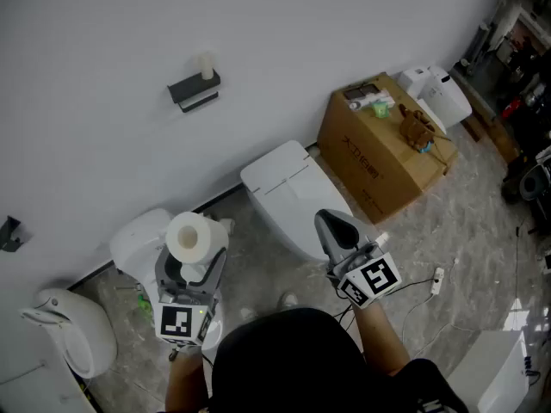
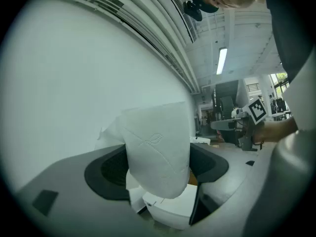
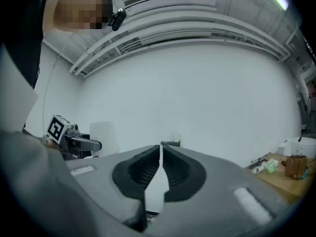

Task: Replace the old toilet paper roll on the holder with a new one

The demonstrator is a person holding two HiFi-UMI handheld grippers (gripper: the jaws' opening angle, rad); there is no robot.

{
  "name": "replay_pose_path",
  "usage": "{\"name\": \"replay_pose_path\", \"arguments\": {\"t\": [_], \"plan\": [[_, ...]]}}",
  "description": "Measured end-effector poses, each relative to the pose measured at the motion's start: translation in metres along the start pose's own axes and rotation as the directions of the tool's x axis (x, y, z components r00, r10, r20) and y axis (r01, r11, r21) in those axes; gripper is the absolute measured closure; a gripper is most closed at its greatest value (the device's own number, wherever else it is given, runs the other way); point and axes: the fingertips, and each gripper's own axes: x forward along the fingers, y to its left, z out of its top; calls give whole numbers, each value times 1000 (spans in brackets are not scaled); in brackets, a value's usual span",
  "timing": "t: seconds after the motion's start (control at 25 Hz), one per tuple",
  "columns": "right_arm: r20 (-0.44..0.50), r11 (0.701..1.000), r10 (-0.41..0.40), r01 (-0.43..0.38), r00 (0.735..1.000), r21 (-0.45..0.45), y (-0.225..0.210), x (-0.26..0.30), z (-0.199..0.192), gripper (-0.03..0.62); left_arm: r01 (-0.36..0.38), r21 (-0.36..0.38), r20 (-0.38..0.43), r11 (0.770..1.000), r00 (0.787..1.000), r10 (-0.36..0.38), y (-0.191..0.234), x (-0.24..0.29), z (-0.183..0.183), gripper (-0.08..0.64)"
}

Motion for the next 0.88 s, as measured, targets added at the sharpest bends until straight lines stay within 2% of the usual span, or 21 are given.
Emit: {"name": "replay_pose_path", "arguments": {"t": [0.2, 0.32, 0.4, 0.52, 0.68, 0.8, 0.88], "plan": [[-9, 1000, 22, -22, 1000, -5, -11, 0, -3, 577, -14, 4, -33, 1000, 999, 14, -8, 10, -1, 184], [-22, 999, 25, -26, 999, -22, -20, -1, -8, 577, -20, 2, -17, 1000, 1000, 20, -16, 18, -1, 184], [1, 1000, 18, -18, 1000, -20, -29, -3, -4, 577, -27, -2, -18, 1000, 999, 27, -21, 23, 2, 184], [29, 999, 32, -32, 999, 10, -46, -7, -1, 577, -52, -35, -44, 998, 998, 51, -33, 32, 7, 184], [13, 997, 34, -34, 999, 75, -72, -11, -12, 577, -53, 22, -63, 998, 997, 54, -42, 43, -3, 184], [9, 994, 37, -38, 999, 100, -81, -7, -19, 575, -72, 18, -100, 997, 992, 74, -43, 47, -5, 185], [-1, 993, 47, -47, 999, 106, -82, 2, -26, 577, -76, 18, -92, 997, 993, 77, -40, 51, -6, 184]]}}
